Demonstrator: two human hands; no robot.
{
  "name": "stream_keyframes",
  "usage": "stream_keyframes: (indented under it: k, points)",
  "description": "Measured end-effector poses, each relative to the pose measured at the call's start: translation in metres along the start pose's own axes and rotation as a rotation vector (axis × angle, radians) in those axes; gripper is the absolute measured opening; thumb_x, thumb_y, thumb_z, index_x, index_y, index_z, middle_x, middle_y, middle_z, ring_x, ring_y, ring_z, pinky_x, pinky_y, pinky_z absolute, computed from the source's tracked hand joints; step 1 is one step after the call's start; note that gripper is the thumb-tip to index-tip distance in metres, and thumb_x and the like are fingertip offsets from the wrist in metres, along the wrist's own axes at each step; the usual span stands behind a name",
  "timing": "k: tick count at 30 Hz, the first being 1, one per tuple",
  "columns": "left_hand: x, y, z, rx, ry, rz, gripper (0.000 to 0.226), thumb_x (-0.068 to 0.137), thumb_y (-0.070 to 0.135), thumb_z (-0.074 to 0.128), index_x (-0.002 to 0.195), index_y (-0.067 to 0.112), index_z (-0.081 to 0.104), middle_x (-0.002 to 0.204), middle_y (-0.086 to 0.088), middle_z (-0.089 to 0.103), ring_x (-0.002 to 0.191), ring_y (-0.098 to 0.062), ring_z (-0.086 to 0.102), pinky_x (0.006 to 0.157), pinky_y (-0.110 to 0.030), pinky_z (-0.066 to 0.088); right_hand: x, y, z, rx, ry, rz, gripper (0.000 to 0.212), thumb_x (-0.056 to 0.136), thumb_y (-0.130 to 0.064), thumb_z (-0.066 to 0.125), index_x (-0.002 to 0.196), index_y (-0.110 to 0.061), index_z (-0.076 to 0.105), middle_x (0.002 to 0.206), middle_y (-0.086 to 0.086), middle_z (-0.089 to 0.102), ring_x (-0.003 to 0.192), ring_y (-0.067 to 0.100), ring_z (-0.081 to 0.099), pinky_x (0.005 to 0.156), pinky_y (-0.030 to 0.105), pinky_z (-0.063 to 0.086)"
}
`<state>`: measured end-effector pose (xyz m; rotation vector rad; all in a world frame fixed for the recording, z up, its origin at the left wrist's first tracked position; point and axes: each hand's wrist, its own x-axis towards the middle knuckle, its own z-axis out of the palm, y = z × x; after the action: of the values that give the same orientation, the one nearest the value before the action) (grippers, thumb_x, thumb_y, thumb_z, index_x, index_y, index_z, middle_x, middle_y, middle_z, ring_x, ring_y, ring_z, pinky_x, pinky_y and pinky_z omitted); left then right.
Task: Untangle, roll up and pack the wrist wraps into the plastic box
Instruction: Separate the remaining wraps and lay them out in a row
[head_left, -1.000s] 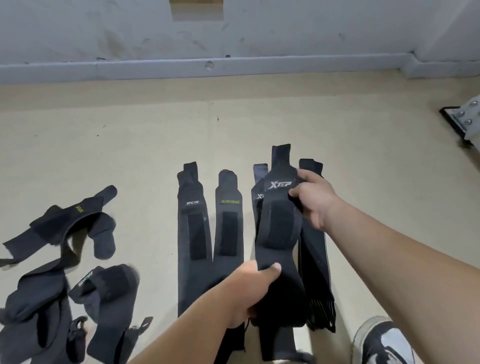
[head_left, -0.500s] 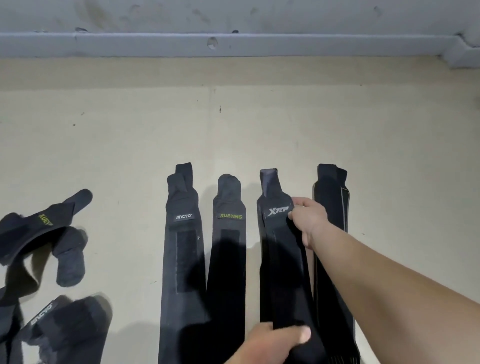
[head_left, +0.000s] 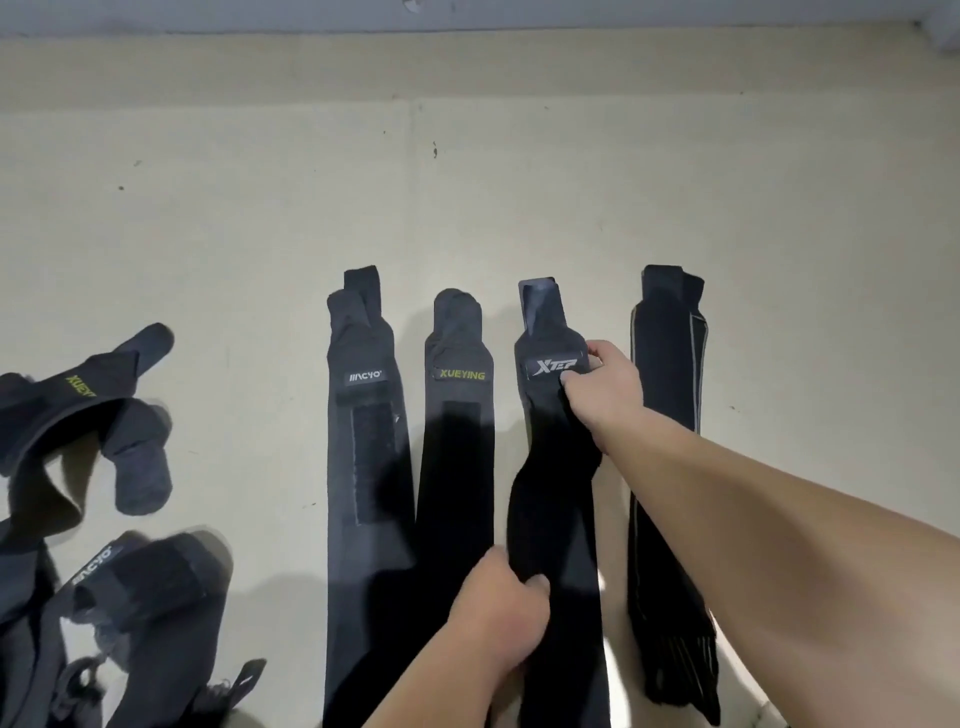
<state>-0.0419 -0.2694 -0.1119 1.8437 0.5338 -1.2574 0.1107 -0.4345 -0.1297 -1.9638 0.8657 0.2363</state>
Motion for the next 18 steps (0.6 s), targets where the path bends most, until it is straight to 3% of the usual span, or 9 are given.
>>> stream_keyframes:
  k: [2,5,7,9,12,15,18]
  points:
    - [-0.003,0.0,0.001,0.006,0.003,0.032,0.037,0.104,0.027,0.057,0.14,0.021,0.053,0.12,0.004,0.066,0.108,-0.017,0.067,0.103,-0.033,0.056,-0.004,0.002,-0.001,-0.177,-0.013,-0.066,0.036,0.094,-0.023,0.063,0.13,-0.022,0.059,0.121,0.003,0.053,0.106,0.028,0.061,0.09,0.038,0.053]
    - [-0.008,0.003,0.003,0.195,-0.019,0.069,0.042,0.108,0.021,0.049,0.149,0.012,0.043,0.124,0.001,0.061,0.11,-0.017,0.063,0.097,-0.027,0.053,-0.021,0.006,-0.006,-0.332,0.037,-0.134,0.048,0.103,-0.034,0.058,0.147,-0.017,0.048,0.135,0.006,0.042,0.121,0.03,0.049,0.089,0.038,0.043]
    - [-0.012,0.003,0.005,0.29,-0.013,0.091,0.041,0.107,0.019,0.05,0.147,0.012,0.043,0.124,-0.004,0.061,0.111,-0.02,0.064,0.097,-0.03,0.055,-0.04,0.009,-0.009,-0.501,0.121,-0.221,0.045,0.102,-0.04,0.055,0.141,-0.018,0.054,0.134,0.008,0.045,0.124,0.031,0.046,0.086,0.04,0.043]
    - [-0.018,0.005,0.005,0.453,0.015,0.106,0.038,0.104,0.02,0.052,0.142,0.015,0.045,0.12,-0.006,0.061,0.106,-0.022,0.066,0.086,-0.033,0.058,-0.061,0.014,-0.01,-0.722,0.15,-0.366,0.041,0.099,-0.047,0.052,0.127,-0.019,0.063,0.119,0.007,0.05,0.113,0.031,0.048,0.087,0.042,0.042]
    - [-0.026,0.007,0.0,0.679,0.023,0.113,0.033,0.104,0.024,0.053,0.135,0.016,0.053,0.124,-0.006,0.063,0.108,-0.026,0.066,0.084,-0.036,0.057,-0.083,0.022,-0.004,-0.901,-0.014,-0.432,0.056,0.1,-0.06,0.047,0.144,-0.026,0.052,0.128,0.005,0.052,0.121,0.027,0.048,0.097,0.043,0.04]
    - [-0.033,0.001,-0.013,0.632,-0.059,0.127,0.028,0.103,0.026,0.054,0.129,0.018,0.059,0.126,-0.005,0.064,0.111,-0.027,0.065,0.098,-0.042,0.058,-0.089,0.021,-0.001,-1.028,-0.129,-0.333,0.069,0.105,-0.059,0.044,0.162,-0.023,0.027,0.146,0.009,0.045,0.134,0.029,0.044,0.102,0.043,0.041]
    - [-0.049,-0.006,-0.04,0.539,0.006,0.181,0.024,0.103,0.029,0.054,0.123,0.019,0.063,0.116,0.002,0.065,0.109,-0.025,0.065,0.099,-0.041,0.057,-0.097,0.01,0.005,-1.113,-0.089,-0.301,0.062,0.104,-0.057,0.045,0.152,-0.017,0.039,0.145,0.01,0.048,0.136,0.032,0.041,0.104,0.044,0.039]
